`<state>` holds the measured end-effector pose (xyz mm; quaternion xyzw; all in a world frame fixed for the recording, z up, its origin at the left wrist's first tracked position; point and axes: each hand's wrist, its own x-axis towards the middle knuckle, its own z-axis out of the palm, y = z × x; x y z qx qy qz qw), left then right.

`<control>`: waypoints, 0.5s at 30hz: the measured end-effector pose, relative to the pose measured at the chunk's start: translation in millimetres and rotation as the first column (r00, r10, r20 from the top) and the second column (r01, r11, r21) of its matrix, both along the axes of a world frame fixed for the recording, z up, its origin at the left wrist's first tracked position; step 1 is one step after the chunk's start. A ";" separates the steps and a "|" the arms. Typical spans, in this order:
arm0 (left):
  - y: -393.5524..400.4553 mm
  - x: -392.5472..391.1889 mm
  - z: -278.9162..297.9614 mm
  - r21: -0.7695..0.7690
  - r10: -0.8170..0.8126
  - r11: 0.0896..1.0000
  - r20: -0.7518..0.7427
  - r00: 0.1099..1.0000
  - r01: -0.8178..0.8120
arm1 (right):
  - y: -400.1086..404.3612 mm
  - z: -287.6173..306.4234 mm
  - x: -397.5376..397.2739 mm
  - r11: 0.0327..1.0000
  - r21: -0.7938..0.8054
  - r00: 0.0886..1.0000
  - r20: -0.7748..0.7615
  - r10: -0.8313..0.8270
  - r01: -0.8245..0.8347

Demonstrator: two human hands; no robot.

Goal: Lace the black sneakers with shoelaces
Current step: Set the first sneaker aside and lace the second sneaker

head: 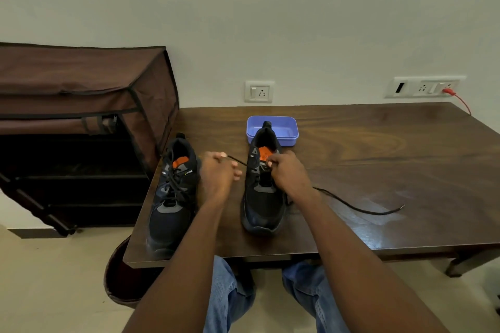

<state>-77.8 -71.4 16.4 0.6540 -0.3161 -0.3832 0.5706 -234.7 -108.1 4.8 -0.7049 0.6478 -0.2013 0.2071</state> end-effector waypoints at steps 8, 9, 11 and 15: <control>0.6 21.6 3.7 -0.146 0.125 0.980 -0.077 0.989 -0.135 | 1.3 2.8 -0.9 0.998 0.038 0.996 -0.062 0.058 -0.056; 0.1 15.0 0.6 -0.032 -0.077 0.996 0.061 0.995 0.079 | 1.6 3.4 0.8 0.997 0.042 0.995 -0.070 0.064 -0.061; -1.6 2.5 -9.1 0.224 -0.431 0.901 0.351 0.831 0.372 | 2.0 3.7 1.8 0.997 0.042 0.996 -0.063 0.065 -0.062; -0.8 -0.2 -14.5 0.246 -0.419 0.908 0.554 0.719 0.339 | 1.4 1.7 0.9 0.996 0.059 0.996 -0.048 0.069 -0.066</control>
